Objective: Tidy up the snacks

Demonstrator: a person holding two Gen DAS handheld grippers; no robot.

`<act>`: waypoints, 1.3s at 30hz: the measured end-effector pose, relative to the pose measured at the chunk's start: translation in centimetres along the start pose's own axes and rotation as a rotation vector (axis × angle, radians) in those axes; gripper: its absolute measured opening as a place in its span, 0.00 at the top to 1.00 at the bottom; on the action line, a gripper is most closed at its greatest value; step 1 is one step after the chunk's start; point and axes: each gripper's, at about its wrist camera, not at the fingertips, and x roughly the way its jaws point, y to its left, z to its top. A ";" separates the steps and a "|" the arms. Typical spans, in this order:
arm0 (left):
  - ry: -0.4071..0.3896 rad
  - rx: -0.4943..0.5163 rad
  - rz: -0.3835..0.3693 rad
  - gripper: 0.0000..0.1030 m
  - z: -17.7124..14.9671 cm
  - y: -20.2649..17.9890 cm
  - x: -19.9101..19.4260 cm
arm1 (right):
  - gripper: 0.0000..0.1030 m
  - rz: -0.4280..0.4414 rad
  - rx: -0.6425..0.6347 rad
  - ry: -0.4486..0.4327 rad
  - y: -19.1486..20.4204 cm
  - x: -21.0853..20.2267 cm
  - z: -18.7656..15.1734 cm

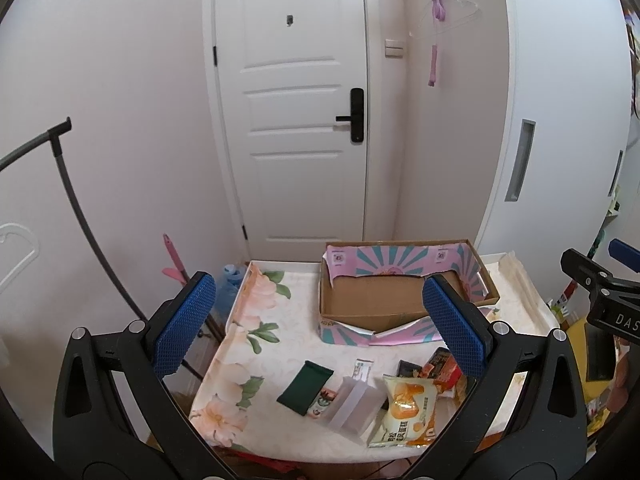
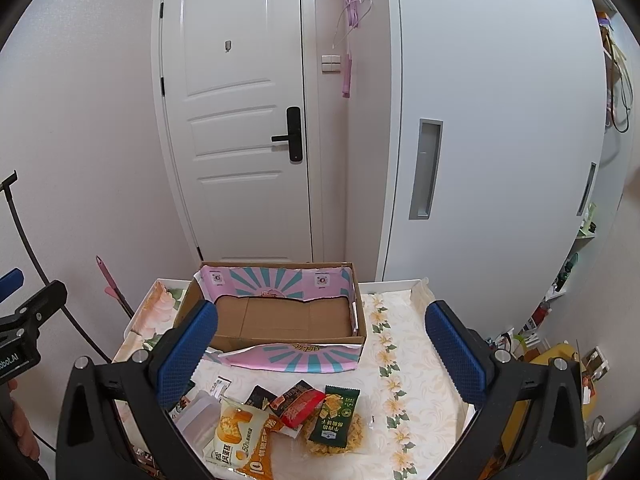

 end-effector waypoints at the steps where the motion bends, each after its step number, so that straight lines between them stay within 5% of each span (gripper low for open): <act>1: 0.001 0.000 0.000 0.00 0.0 0.0 0.0 | 0.00 0.000 0.000 0.000 0.0 0.0 0.0; 39: 0.012 -0.047 0.017 0.00 0.2 0.3 0.2 | 0.00 0.012 -0.003 -0.001 -0.9 -0.1 0.4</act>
